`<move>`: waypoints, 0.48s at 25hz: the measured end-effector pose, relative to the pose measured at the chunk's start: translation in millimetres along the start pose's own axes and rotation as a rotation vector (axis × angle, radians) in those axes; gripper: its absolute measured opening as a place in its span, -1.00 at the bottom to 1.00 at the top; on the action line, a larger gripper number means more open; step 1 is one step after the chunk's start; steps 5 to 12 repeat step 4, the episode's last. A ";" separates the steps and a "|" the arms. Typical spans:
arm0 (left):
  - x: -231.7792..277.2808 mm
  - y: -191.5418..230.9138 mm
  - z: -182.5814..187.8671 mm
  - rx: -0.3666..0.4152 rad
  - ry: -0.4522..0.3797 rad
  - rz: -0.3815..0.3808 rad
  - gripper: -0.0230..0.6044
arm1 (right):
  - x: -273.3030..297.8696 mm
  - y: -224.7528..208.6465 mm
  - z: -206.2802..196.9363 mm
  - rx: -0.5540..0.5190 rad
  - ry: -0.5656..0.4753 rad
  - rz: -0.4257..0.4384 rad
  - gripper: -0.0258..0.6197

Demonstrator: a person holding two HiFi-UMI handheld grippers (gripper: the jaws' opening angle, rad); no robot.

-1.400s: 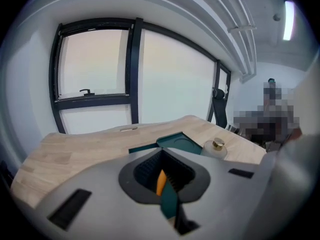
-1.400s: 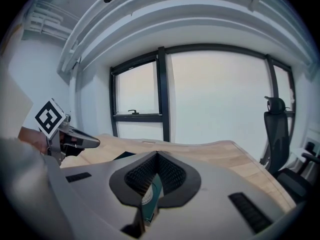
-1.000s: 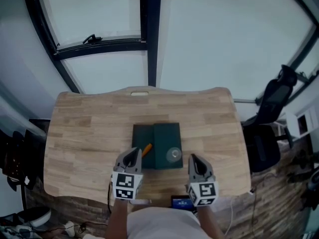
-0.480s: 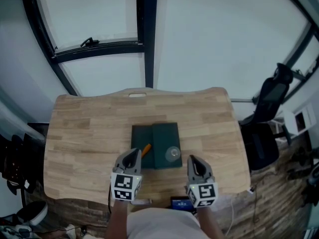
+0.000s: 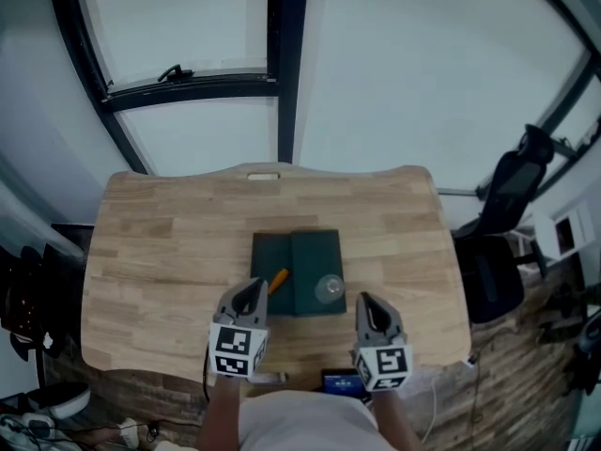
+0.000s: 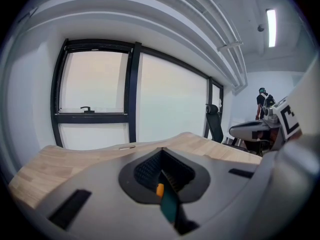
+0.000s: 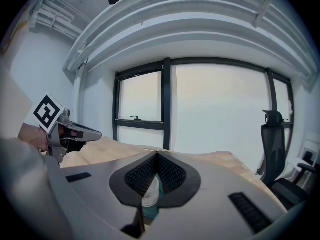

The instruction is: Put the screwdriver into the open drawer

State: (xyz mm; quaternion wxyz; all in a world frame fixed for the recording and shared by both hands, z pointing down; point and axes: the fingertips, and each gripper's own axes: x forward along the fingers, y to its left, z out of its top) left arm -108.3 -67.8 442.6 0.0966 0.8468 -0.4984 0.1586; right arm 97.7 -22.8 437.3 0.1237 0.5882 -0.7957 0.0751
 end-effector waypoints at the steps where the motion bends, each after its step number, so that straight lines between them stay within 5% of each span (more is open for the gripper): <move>1: 0.4 -0.2 0.8 0.000 -0.001 0.000 -0.93 | -0.3 -0.6 -0.4 -0.001 0.004 -0.001 -0.93; 12: 2.2 -0.5 1.9 -0.002 -0.001 -0.001 -0.93 | -1.2 -2.2 -0.6 -0.004 0.018 -0.003 -0.93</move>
